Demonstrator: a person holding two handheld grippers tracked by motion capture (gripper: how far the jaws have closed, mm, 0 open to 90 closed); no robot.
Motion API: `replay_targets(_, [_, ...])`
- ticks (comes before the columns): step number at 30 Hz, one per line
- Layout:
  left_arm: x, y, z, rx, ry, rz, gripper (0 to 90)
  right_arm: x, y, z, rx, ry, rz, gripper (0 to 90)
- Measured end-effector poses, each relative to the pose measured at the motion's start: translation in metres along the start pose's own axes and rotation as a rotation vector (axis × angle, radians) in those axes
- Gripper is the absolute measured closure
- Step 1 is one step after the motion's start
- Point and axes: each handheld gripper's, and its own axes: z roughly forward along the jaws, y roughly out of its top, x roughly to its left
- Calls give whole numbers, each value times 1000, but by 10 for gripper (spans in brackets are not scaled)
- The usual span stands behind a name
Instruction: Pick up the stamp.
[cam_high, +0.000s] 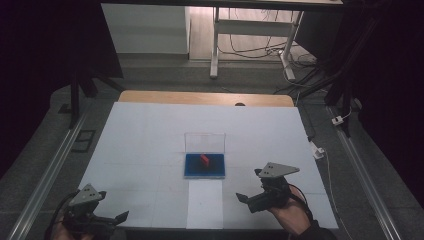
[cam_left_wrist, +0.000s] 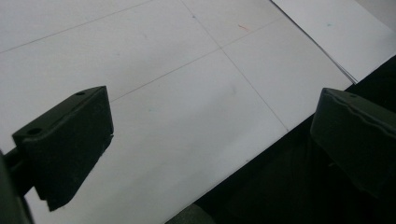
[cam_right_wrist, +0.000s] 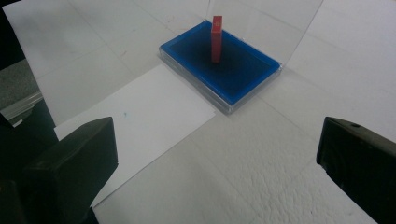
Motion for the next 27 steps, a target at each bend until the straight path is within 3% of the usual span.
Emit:
replay_targets(7, [1, 0, 0, -2, -3, -2, 0, 0, 12, 15, -27, 19, 7, 0])
replay_targets(17, [1, 0, 0, -2, -5, -8, 0, -1, 25, 37, -22, 49, 8, 0])
replay_targets(18, [2, 0, 0, -1, -4, -10, 0, 0, 28, 43, -13, 50, -15, 0])
replay_targets(23, [2, 0, 0, -1, -5, -12, 0, 4, 37, 57, 8, 42, -43, 0])
replay_targets(27, [2, 0, 0, 0, -8, -12, 0, 4, 42, 71, 37, 26, -32, 0])
